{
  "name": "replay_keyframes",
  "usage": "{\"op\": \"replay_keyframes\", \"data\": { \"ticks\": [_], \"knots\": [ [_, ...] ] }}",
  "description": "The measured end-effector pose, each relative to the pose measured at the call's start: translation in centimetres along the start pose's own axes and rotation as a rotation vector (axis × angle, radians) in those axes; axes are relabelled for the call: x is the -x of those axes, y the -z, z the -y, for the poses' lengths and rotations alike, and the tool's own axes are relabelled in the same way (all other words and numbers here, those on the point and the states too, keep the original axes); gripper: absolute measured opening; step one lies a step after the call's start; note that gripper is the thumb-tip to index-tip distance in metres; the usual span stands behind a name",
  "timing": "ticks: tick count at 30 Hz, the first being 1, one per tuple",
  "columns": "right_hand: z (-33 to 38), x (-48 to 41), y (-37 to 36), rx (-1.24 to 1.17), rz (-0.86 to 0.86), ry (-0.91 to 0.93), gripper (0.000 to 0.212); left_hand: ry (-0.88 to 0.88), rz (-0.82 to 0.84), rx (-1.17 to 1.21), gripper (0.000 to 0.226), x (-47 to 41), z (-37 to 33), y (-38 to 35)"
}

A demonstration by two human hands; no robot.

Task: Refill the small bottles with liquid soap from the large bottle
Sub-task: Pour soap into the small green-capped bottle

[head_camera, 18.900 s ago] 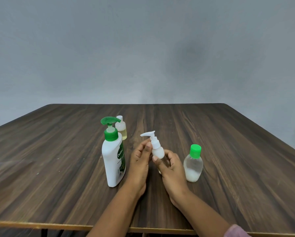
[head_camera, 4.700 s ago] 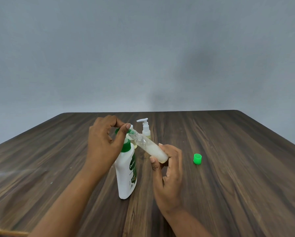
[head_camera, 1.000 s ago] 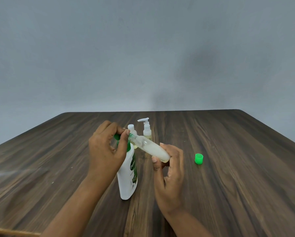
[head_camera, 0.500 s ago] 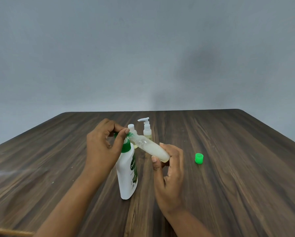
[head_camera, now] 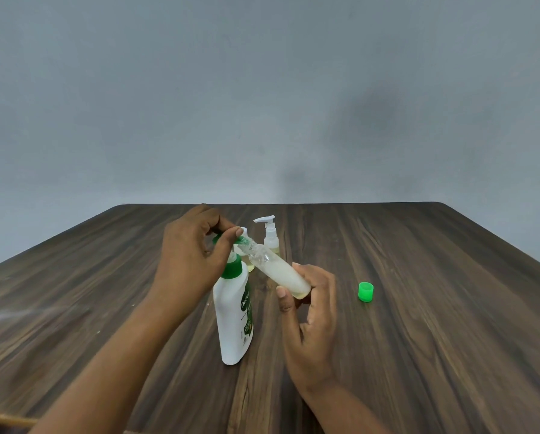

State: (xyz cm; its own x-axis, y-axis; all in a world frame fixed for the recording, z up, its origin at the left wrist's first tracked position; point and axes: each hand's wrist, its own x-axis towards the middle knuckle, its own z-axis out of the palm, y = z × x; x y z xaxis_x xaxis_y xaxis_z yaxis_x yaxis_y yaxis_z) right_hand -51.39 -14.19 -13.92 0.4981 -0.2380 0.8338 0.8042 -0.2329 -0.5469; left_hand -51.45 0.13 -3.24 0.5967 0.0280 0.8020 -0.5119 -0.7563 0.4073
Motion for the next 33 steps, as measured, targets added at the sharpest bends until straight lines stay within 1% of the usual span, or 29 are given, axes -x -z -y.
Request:
{"op": "replay_keyframes", "data": {
  "ticks": [5, 9, 13, 16, 22, 27, 30, 33],
  "knots": [
    [-0.3, 0.1, 0.1, 0.008, -0.027, -0.021, 0.026, -0.002, -0.046, 0.071, 0.020, 1.3, 0.6, -0.8],
    [-0.1, 0.1, 0.0, 0.018, -0.013, -0.006, 0.025, -0.022, -0.076, 0.056, 0.019, 1.2, 0.5, -0.6],
    [-0.1, 0.1, 0.1, 0.011, -0.011, -0.001, 0.026, -0.017, -0.011, 0.012, 0.017, 0.2, 0.2, -0.2],
    [-0.1, 0.0, 0.1, 0.005, -0.018, 0.000, 0.027, -0.051, 0.033, -0.008, 0.017, -0.3, 0.2, 0.1],
    [-0.1, -0.1, -0.1, 0.012, -0.026, -0.014, 0.027, -0.043, 0.006, 0.045, 0.018, 0.7, 0.9, -0.3],
    [0.0, 0.1, 0.1, 0.001, -0.026, -0.006, 0.026, -0.037, -0.011, 0.025, 0.016, 0.9, 0.5, -0.2],
    [0.0, 0.1, 0.1, 0.003, -0.016, -0.007, 0.025, -0.039, 0.031, -0.016, 0.017, 0.1, 0.3, 0.2],
    [0.0, -0.1, 0.1, 0.001, -0.040, -0.013, 0.025, -0.091, 0.067, -0.037, 0.016, -0.6, -0.2, 0.3]
  ]
}}
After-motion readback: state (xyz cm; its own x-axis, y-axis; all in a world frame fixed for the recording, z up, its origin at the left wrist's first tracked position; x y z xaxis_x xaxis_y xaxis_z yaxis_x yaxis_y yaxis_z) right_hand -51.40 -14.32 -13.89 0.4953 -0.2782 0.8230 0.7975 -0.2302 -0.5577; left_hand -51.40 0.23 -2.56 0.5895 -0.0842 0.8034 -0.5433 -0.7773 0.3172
